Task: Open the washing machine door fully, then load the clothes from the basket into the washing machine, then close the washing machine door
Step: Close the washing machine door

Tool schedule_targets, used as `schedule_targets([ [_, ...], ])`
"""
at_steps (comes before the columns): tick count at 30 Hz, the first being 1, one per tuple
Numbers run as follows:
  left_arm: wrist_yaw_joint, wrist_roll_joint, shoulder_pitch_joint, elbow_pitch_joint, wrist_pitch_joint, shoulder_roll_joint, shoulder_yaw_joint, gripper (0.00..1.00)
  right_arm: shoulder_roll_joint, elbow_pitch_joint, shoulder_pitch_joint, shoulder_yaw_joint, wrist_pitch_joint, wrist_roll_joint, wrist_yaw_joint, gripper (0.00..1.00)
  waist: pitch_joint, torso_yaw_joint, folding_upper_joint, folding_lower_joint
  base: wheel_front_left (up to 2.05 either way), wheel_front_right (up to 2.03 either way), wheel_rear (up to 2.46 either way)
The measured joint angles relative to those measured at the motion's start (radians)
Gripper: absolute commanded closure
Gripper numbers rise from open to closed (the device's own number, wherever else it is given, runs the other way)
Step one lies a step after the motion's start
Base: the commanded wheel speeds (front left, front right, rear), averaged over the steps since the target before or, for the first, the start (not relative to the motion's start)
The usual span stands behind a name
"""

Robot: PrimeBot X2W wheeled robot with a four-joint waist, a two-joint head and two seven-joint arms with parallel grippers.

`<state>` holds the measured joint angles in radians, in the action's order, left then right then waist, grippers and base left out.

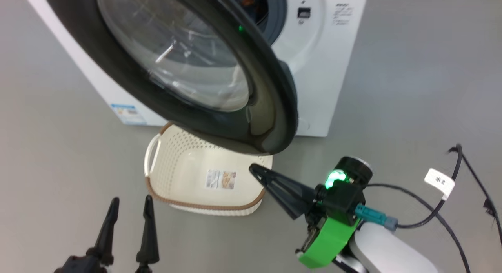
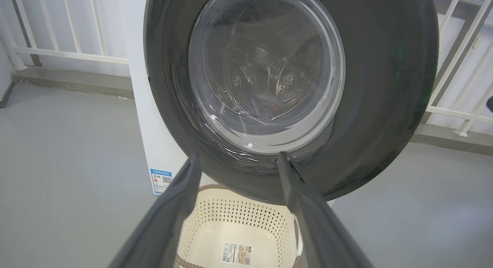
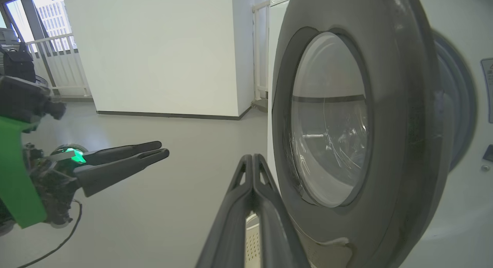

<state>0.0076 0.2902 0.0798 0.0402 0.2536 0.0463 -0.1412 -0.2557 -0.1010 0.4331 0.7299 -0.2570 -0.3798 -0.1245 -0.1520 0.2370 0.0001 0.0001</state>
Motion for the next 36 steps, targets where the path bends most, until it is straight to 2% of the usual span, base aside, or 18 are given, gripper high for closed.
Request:
schedule_targets([
  [14, 0.011, 0.068, -0.141, 0.002, 0.000, -0.009, -0.108, 0.00, -0.014, -0.148, 0.164, -0.045, 0.000, 0.000, 0.000, 1.00, -0.191, 0.105, 0.0000, 0.0001, 0.00, 0.00, 0.00],
  [20, 0.012, 0.104, -0.177, 0.005, 0.000, -0.012, -0.141, 0.00, 0.018, -0.205, 0.217, -0.173, 0.000, 0.017, 0.000, 1.00, -0.254, 0.138, 0.0000, 0.0001, 0.00, 0.00, 0.00],
  [30, 0.011, 0.132, -0.194, 0.008, 0.000, -0.012, -0.159, 0.00, 0.074, -0.229, 0.242, -0.388, 0.000, 0.088, -0.005, 1.00, -0.317, 0.167, 0.0000, 0.0000, 0.00, 0.00, 0.00],
  [36, 0.006, 0.147, -0.218, 0.008, 0.000, -0.013, -0.178, 0.00, 0.083, -0.250, 0.307, -0.453, 0.000, 0.100, -0.005, 1.00, -0.350, 0.174, 0.0000, 0.0000, 0.00, 0.00, 0.00],
])
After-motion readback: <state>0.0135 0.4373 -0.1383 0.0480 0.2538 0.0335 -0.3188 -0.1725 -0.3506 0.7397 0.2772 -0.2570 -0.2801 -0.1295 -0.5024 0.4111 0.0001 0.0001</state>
